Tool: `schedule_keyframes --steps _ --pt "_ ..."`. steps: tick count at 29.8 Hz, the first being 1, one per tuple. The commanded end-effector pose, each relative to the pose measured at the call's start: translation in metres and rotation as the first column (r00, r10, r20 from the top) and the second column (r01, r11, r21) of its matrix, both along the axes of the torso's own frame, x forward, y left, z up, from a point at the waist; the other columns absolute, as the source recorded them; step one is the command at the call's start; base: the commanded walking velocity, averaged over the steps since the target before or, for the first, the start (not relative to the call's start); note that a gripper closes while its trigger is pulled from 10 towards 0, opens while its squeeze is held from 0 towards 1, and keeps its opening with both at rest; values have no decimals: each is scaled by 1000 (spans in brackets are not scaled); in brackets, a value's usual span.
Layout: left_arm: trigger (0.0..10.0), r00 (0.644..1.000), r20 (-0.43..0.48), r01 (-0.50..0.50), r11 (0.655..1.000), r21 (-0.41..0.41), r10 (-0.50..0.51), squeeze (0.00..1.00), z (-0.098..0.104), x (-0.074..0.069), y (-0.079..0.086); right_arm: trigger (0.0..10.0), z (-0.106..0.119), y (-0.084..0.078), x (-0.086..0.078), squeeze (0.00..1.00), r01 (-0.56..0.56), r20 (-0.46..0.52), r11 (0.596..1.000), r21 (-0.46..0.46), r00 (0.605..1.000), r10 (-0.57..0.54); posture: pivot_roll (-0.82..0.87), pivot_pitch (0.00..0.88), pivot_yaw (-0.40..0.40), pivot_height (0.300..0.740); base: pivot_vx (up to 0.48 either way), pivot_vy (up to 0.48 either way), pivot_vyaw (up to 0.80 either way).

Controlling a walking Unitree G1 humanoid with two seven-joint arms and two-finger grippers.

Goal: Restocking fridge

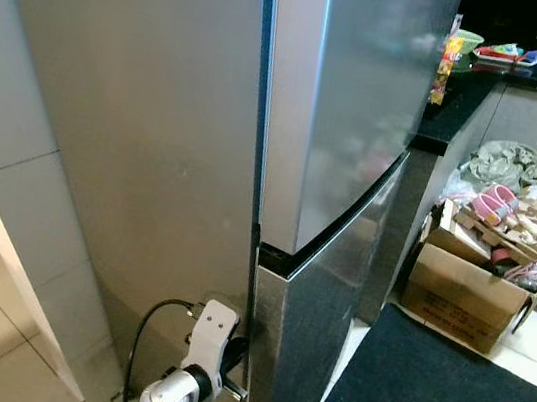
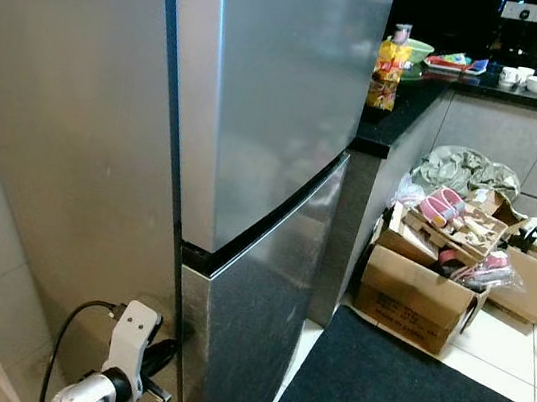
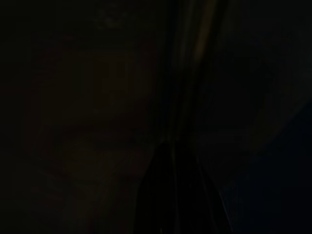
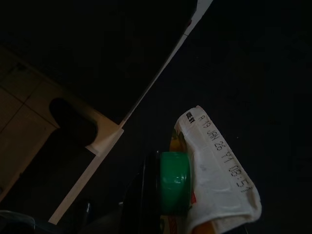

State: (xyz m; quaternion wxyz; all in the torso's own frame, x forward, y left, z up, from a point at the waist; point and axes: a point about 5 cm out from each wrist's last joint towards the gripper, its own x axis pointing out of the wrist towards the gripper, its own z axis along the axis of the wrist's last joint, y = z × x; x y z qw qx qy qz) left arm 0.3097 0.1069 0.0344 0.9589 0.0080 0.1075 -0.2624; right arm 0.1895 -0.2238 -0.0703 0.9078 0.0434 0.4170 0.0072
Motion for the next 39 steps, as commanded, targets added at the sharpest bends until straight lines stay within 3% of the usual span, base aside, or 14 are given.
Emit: schedule_keyframes --steps 1,15,16,17,24,26,29,31,32,33,34,35,36,39 --pt "10000 999 4 51 998 -28 -51 0 1 -2 -9 10000 0 -1 -2 0 0 11 1000 -5 1000 0 -69 78 43 740 0 0 0" --pt "10000 993 9 120 993 -8 -120 0 7 3 -20 10000 0 -3 -2 0 1 11 1000 -12 1000 -1 -71 81 49 740 0 0 0" --pt "10000 992 8 129 992 -12 -129 169 8 3 -21 10000 1 -2 -1 0 2 12 1000 -11 1000 -2 -73 84 52 740 0 0 0" --pt "10000 990 2 143 989 -23 -143 1000 9 4 -23 10000 1 -2 -1 0 3 13 1000 -10 1000 -3 -73 85 52 740 0 0 0" --pt "10000 962 -70 262 964 -45 -265 1000 2 -4 -36 10000 0 -3 -3 0 7 10 1000 -6 1000 -7 -72 87 53 740 0 0 0" --pt "10000 884 -176 415 900 -135 -434 1000 -6 -17 -51 10000 -2 -3 -6 0 7 2 1000 -5 1000 -7 -70 88 51 740 0 0 0" --pt "10000 843 -208 464 867 -182 -495 1000 -8 -22 -56 10000 -2 -3 -7 0 7 -2 1000 -4 1000 -7 -70 88 51 740 0 0 0" --pt "10000 667 -219 626 695 -353 -712 184 2 -37 -79 10000 -5 -2 -12 0 0 -16 1000 -4 1000 0 -68 89 52 740 0 0 0" --pt "10000 667 -219 626 695 -353 -712 184 2 -37 -79 10000 -5 -2 -12 0 0 -16 1000 -4 1000 0 -68 89 52 740 0 0 0" --pt "10000 558 -196 689 582 -432 -806 0 11 -45 -90 10000 -6 -2 -14 0 -4 -22 1000 -3 1000 4 -70 88 55 740 0 0 0" --pt "10000 467 -169 725 486 -489 -868 0 19 -52 -99 10000 -6 -1 -15 0 -7 -26 1000 -2 1000 7 -72 87 57 740 0 0 0" --pt "10000 406 -146 736 417 -534 -902 0 26 -57 -105 10000 -7 0 -16 0 -10 -30 1000 2 1000 10 -74 87 60 740 0 0 0" --pt "10000 370 -133 736 377 -562 -920 0 30 -60 -109 10000 -8 1 -17 0 -13 -32 1000 6 999 13 -74 87 61 740 0 0 0" --pt "10000 329 -139 740 347 -576 -934 0 30 -65 -112 10000 -8 2 -18 0 -16 -35 1000 10 999 17 -79 82 66 740 0 0 0"
